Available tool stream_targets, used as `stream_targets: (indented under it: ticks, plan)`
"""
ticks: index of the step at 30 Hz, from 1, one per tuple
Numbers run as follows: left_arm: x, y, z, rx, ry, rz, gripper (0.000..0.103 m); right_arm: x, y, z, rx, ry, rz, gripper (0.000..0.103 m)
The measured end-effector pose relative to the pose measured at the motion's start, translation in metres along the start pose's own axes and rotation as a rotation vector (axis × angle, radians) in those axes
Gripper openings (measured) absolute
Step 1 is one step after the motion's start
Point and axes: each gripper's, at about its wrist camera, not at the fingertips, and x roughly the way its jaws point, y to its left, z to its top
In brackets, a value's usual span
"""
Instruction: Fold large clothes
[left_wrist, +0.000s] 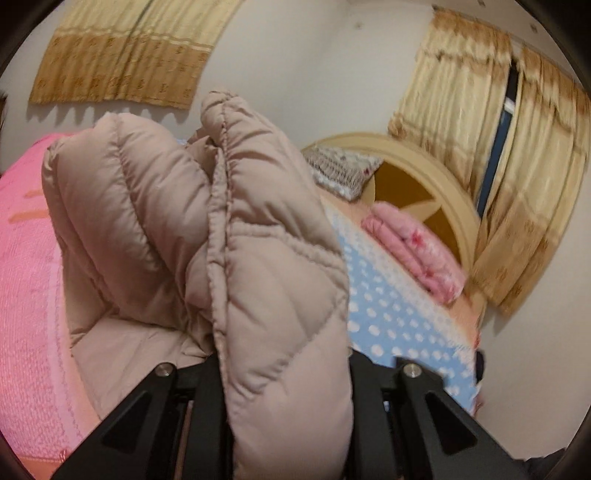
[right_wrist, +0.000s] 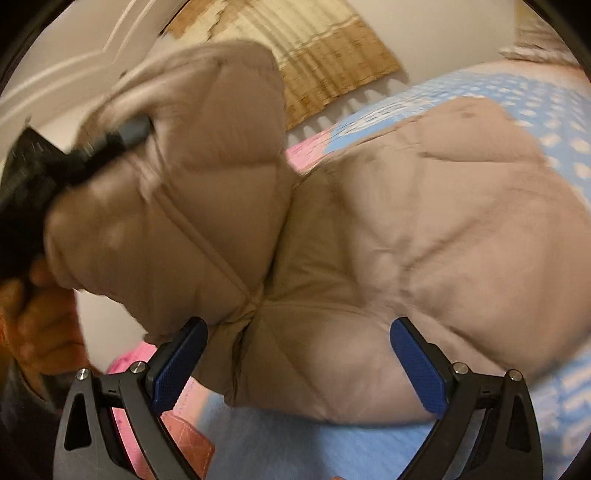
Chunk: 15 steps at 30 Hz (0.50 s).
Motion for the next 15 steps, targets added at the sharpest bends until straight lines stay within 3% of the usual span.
stream_targets:
  ticks: [5,10,13,15]
  plan:
    - [0.033,-0.03,-0.008,0.129,0.059,0.056,0.016,-0.041,-0.035,-0.006,0.14,-0.126,0.008,0.1]
    - [0.075,-0.071,-0.035,0.355,0.121,0.195,0.016,-0.077,-0.076,-0.011,0.331,-0.278,0.104,0.1]
    - [0.095,-0.077,-0.051,0.394,0.176,0.206,0.016,-0.101,-0.097,-0.015,0.422,-0.345,0.09,0.1]
    - [0.1,-0.08,-0.058,0.436,0.177,0.222,0.017,-0.119,-0.102,-0.008,0.416,-0.37,0.032,0.1]
